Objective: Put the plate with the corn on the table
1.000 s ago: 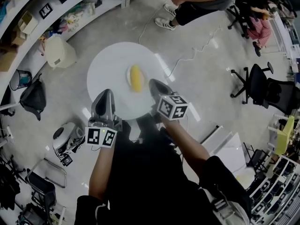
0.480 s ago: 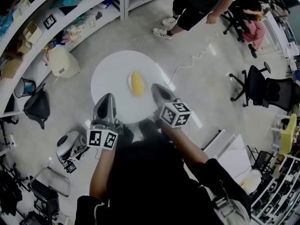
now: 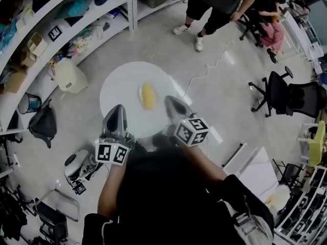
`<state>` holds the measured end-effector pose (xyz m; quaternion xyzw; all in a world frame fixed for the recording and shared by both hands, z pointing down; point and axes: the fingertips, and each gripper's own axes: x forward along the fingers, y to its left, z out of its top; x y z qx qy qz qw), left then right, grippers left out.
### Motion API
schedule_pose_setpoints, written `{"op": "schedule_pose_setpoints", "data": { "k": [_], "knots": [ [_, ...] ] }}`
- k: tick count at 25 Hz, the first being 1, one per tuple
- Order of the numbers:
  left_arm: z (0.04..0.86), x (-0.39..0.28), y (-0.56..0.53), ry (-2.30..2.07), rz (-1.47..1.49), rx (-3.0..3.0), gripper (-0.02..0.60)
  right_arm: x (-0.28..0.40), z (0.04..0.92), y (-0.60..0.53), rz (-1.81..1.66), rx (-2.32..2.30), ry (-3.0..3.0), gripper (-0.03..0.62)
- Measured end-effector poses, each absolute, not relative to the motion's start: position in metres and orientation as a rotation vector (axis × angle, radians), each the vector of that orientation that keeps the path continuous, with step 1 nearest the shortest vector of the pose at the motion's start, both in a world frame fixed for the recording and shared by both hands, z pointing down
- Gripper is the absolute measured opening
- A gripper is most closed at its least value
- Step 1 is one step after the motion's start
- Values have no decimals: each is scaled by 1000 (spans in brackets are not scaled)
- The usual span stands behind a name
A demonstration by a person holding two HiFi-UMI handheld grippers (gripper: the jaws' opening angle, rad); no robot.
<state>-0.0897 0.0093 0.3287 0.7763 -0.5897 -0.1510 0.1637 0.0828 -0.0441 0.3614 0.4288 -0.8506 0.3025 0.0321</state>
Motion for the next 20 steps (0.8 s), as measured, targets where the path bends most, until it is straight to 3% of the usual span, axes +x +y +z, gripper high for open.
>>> {"op": "schedule_pose_setpoints", "data": {
  "k": [20],
  "knots": [
    [323,-84,4,-1659,-428,2247,5,82,342,-42,861,1330,-2679,8]
  ]
}}
